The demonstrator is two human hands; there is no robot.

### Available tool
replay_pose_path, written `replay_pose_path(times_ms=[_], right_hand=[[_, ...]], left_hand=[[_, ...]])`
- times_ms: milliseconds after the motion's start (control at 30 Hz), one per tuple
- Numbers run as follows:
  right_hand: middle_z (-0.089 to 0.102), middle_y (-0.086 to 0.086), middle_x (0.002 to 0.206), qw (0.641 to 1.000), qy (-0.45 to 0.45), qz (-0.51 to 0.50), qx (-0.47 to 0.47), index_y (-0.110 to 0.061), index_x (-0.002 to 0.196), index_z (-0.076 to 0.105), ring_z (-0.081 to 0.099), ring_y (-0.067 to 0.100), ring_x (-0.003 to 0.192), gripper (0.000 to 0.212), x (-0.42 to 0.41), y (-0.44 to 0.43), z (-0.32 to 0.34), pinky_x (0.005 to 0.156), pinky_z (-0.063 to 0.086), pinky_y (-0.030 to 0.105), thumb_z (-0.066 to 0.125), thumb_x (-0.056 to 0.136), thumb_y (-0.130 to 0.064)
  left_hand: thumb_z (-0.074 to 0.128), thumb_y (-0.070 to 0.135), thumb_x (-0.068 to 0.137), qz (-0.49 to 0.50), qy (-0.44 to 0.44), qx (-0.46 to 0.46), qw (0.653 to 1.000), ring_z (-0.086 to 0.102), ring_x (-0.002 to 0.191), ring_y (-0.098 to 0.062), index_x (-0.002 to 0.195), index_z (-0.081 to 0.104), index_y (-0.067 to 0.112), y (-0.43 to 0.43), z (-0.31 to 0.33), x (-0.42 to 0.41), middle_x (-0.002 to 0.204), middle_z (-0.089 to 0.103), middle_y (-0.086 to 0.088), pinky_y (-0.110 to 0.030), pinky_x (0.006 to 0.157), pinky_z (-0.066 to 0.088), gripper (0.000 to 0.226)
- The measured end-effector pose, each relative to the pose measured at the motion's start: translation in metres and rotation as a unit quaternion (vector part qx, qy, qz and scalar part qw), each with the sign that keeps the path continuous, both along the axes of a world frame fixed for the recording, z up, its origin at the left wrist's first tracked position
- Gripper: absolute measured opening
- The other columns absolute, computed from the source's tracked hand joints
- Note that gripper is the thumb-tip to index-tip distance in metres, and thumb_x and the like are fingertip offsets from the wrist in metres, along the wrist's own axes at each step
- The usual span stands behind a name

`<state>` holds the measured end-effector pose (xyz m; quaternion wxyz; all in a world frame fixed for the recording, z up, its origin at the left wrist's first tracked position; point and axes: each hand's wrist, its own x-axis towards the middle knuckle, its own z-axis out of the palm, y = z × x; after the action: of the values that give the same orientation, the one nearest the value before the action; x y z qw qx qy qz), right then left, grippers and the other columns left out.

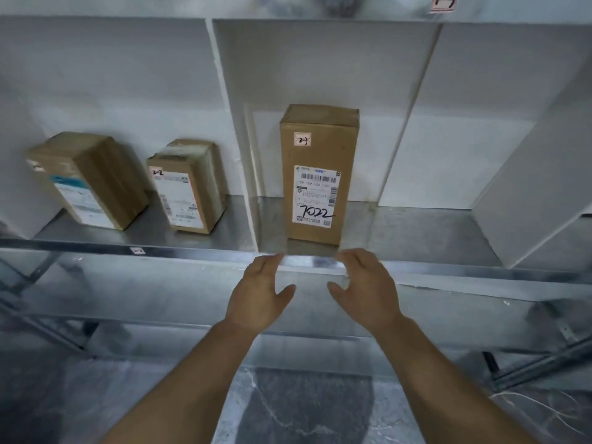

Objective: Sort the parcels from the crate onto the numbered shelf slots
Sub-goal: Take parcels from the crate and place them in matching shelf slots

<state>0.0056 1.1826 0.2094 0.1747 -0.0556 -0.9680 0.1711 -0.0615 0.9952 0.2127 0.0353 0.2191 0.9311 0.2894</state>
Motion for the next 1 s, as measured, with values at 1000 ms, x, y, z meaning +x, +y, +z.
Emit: replay_pose_path(times_ms=[1000], right_hand=[[0.05, 0.006, 0.129, 0.852, -0.103, 0.459, 0.228, -0.017, 0.135, 0.042, 0.047, 0.026, 0.121, 0.052, -0.012, -0.503, 0.053, 0.096, 0.039, 0.036, 0.048, 0.093, -0.047]], left_hand=[[0.048, 0.054, 0.091, 0.452, -0.023, -0.166, 0.876, 0.033, 0.134, -0.022, 0.148, 0.022, 0.018, -0.476, -0.003, 0.167, 0.146, 0.036, -0.001, -0.035, 0.106, 0.031, 0.072]])
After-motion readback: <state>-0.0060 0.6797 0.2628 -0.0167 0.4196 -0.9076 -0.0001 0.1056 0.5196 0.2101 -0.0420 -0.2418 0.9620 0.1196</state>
